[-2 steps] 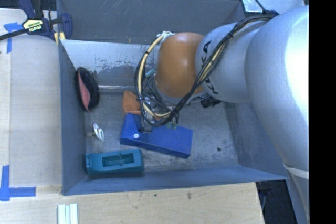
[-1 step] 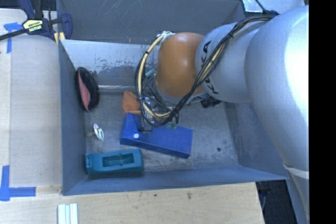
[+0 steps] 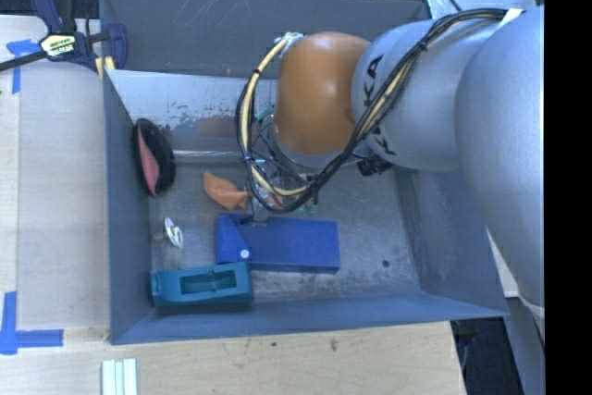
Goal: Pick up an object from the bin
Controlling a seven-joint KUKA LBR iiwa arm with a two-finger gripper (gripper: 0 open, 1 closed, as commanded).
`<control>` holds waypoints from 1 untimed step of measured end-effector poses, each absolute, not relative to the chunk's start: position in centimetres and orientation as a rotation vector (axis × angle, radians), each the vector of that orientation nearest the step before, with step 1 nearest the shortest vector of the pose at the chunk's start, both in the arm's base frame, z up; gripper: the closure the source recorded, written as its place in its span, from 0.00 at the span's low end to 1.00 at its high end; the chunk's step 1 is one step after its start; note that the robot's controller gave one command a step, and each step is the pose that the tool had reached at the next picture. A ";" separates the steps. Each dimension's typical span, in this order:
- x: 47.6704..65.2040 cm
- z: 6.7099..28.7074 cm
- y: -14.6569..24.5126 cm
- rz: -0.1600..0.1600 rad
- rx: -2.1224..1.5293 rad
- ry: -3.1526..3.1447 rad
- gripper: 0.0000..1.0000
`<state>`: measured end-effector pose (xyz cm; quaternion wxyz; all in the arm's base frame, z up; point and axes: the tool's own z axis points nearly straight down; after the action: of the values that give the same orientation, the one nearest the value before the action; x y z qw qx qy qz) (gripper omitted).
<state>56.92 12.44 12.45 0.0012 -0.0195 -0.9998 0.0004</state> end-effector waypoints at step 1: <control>57.2 19.5 14.4 -0.001 0.000 -3.144 1.00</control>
Offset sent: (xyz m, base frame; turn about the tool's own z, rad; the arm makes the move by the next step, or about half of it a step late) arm 0.0000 0.0000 0.0000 0.0000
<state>57.18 14.36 19.48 -0.0014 0.0000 -1.0000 -0.0003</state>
